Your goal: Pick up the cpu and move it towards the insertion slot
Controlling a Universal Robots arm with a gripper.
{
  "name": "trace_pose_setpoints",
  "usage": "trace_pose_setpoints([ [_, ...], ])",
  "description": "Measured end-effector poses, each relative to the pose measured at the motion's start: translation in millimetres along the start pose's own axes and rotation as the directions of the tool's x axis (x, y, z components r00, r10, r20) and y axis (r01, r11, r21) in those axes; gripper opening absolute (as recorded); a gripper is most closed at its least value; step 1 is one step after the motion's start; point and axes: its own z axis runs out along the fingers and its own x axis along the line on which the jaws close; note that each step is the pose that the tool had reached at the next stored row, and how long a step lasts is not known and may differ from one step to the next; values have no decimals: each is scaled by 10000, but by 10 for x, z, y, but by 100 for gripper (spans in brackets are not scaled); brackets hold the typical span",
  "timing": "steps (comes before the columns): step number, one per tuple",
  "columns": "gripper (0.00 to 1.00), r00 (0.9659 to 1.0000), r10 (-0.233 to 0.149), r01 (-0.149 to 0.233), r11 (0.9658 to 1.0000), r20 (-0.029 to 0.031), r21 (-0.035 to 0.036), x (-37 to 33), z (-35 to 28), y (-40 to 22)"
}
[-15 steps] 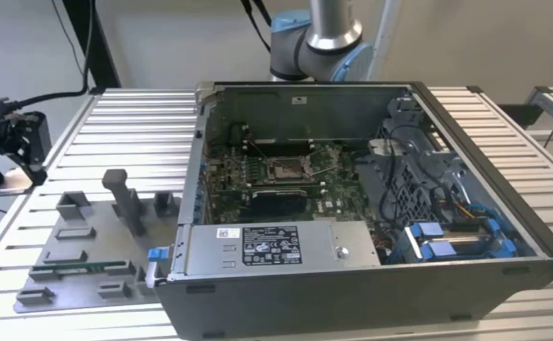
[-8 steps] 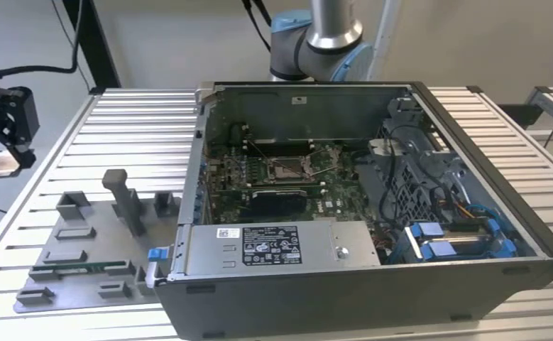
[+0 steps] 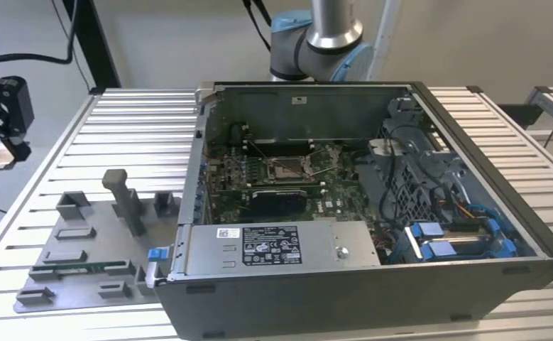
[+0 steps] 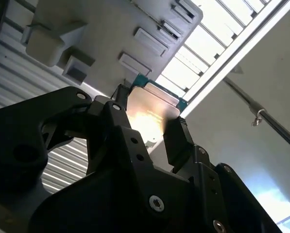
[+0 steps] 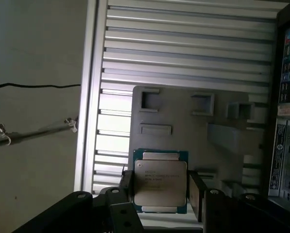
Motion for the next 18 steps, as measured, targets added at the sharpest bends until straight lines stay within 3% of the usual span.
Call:
trace_pose_setpoints([
  [6,0,10000,-1,1,10000,0,0,-30,-30,-1],
  [18,0,10000,1,-1,10000,-20,-2,-532,-75,-34],
])
